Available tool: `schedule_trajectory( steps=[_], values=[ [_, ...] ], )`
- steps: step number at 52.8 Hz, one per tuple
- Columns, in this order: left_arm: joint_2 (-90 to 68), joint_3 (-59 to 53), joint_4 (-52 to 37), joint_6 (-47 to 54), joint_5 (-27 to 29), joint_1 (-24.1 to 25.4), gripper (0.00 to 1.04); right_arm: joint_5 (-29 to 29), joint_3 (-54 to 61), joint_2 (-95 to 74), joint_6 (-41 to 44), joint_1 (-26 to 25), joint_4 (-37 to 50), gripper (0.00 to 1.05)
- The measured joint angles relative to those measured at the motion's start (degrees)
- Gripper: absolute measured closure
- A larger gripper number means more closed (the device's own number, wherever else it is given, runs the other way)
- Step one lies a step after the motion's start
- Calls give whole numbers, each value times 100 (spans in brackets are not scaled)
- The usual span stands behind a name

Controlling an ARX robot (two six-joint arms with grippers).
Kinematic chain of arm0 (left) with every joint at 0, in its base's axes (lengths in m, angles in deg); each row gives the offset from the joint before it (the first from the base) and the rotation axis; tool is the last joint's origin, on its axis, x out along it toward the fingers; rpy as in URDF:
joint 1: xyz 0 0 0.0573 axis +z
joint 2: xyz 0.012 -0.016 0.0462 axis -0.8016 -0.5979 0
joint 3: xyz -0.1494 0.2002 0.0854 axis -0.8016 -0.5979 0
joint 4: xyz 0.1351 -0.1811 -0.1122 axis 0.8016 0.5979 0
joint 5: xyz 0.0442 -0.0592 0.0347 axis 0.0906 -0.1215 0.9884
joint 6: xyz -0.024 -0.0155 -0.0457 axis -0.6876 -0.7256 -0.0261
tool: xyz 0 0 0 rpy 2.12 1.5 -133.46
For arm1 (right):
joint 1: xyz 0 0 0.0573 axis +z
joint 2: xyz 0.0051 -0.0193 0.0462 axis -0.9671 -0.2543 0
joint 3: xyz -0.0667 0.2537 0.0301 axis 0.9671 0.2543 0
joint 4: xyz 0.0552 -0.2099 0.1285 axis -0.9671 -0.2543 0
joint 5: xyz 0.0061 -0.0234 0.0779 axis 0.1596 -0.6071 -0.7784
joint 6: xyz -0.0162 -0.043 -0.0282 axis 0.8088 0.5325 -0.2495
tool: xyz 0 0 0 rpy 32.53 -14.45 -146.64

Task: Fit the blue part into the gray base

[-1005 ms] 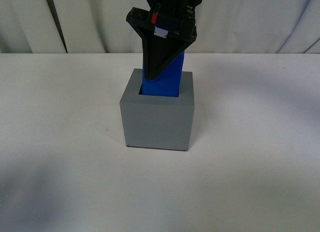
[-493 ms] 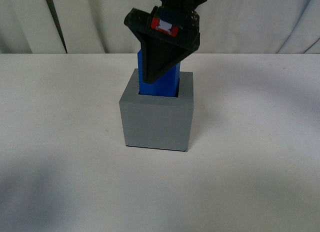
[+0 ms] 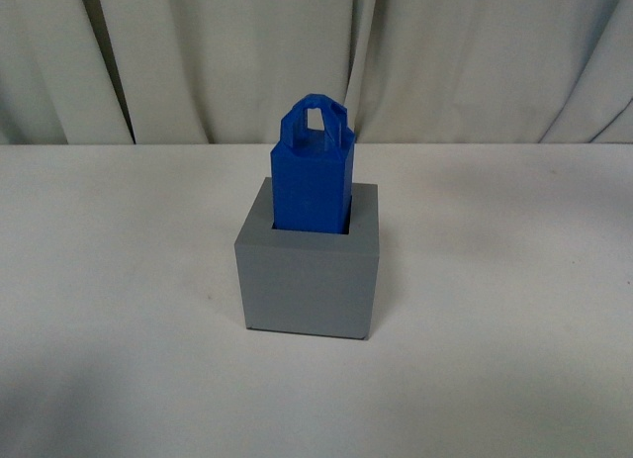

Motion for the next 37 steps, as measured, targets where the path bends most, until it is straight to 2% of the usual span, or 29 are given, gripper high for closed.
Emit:
schedule_trajectory(
  steps=[10, 16, 26, 27, 29, 32, 34, 37],
  values=[
    [0, 0, 0, 0, 0, 0, 6, -542, 2024, 1408, -802, -481, 1709, 7],
    [0, 0, 0, 0, 2, 0, 6, -802, 3580, 2415, -1703, -922, 3027, 7],
    [0, 0, 0, 0, 4, 0, 6, -800, 3851, 2514, -2057, -990, 3134, 7],
    [0, 0, 0, 0, 4, 0, 6, -531, 3943, 2564, -2208, -933, 3355, 9],
    [0, 0, 0, 0, 7, 0, 6, 997, 4590, 2859, -2802, -728, 4745, 17],
    [-2, 0, 0, 0, -4, 0, 6, 2756, 5613, 3281, -3729, -654, 6564, 29],
    [0, 0, 0, 0, 20, 0, 6, 3495, 6116, 3508, -4105, -719, 7333, 36],
    [0, 0, 0, 0, 17, 0, 6, 4000, 6734, 3814, -4527, -872, 8118, 47]
  ],
)
